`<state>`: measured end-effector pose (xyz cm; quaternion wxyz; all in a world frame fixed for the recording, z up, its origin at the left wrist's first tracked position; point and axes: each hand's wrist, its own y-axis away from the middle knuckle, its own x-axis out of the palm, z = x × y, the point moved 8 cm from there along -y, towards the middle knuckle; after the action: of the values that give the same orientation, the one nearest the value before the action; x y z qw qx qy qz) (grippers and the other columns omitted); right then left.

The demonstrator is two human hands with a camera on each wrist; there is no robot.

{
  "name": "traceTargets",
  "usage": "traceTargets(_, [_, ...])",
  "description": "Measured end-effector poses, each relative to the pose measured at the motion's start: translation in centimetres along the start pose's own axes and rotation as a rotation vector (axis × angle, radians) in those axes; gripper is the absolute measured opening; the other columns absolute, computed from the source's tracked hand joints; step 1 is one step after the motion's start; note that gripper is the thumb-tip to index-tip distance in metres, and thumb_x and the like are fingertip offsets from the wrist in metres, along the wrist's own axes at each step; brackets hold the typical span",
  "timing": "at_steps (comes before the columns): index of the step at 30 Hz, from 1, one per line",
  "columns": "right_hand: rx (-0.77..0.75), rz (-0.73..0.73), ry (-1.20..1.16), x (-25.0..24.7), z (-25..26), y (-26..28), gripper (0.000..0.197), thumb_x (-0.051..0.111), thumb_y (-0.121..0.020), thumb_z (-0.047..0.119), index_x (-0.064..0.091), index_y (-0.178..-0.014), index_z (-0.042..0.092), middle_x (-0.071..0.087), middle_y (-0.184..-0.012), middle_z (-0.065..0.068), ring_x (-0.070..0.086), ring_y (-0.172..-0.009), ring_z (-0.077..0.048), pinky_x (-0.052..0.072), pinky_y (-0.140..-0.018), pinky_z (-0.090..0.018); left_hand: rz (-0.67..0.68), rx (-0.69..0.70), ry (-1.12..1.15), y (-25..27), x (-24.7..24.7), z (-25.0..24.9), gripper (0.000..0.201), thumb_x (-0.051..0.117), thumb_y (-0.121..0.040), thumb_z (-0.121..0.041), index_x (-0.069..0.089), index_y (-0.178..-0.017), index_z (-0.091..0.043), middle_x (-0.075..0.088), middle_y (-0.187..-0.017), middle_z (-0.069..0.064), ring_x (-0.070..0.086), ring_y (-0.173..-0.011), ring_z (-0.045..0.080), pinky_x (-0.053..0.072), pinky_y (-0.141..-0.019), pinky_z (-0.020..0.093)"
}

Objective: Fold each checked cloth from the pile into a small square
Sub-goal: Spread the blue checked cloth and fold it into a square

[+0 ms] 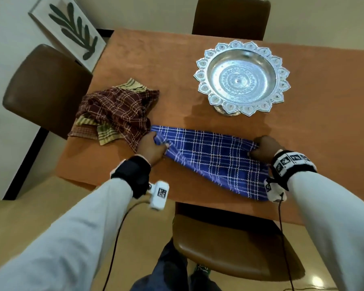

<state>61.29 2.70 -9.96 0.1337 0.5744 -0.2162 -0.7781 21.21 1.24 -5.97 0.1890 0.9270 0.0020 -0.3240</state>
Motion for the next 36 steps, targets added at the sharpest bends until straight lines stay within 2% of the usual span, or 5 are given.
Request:
traceTargets(9, [-0.129,0.104,-0.863,-1.4,6.5,11.1,0.004,0.07,-0.088,0.011,0.067,-0.084,0.011,0.066,-0.055,0.009,0.056,-0.049,0.002,0.043,-0.048,-0.011,-0.143,0.244,0.006,-10.4,-11.1,-12.5,0.03,0.067,-0.086,-0.003,0.065,-0.116,-0.002,0.067,-0.115,0.014,0.056,-0.097,0.012,0.041,-0.078,0.017])
traceTargets(13, [0.069,0.187,-1.003,6.0,5.7,10.3,0.027,0.078,-0.082,0.019,0.069,-0.101,0.002,0.07,-0.087,-0.024,0.064,-0.072,-0.028,0.057,-0.063,-0.039,-0.068,-0.081,-0.243,-11.6,-10.5,-6.9,0.039,0.071,-0.087,-0.035,0.062,-0.109,-0.004,0.06,-0.123,0.014,0.058,-0.108,0.023,0.044,-0.086,0.033])
traceTargets(19, [0.21,0.195,-0.82,13.1,3.9,7.1,0.018,0.077,-0.077,0.022,0.067,-0.079,0.007,0.063,-0.062,-0.008,0.058,-0.059,-0.025,0.055,-0.068,-0.058,0.121,-0.206,-0.399,-1.8,-0.9,1.0,0.035,0.058,-0.093,-0.029,0.065,-0.106,0.003,0.069,-0.107,0.018,0.066,-0.093,0.035,0.051,-0.077,0.035])
traceTargets(23, [0.279,0.054,-0.79,11.5,3.1,7.6,0.013,0.071,-0.085,0.013,0.066,-0.079,0.002,0.064,-0.062,-0.011,0.06,-0.051,-0.022,0.058,-0.057,-0.038,0.45,-0.422,-0.281,8.3,8.3,6.9,0.048,0.07,-0.084,-0.045,0.071,-0.099,0.001,0.072,-0.085,0.017,0.069,-0.07,0.03,0.056,-0.06,0.031])
traceTargets(36, [0.237,0.096,-1.008,10.2,3.8,12.8,0.009,0.06,-0.087,-0.005,0.058,-0.094,0.001,0.062,-0.076,-0.023,0.062,-0.046,-0.022,0.052,-0.049,-0.032,0.143,-0.458,0.241,13.0,7.2,7.4,0.017,0.069,-0.065,-0.016,0.061,-0.065,-0.002,0.07,-0.07,0.018,0.071,-0.063,0.031,0.061,-0.068,0.051])
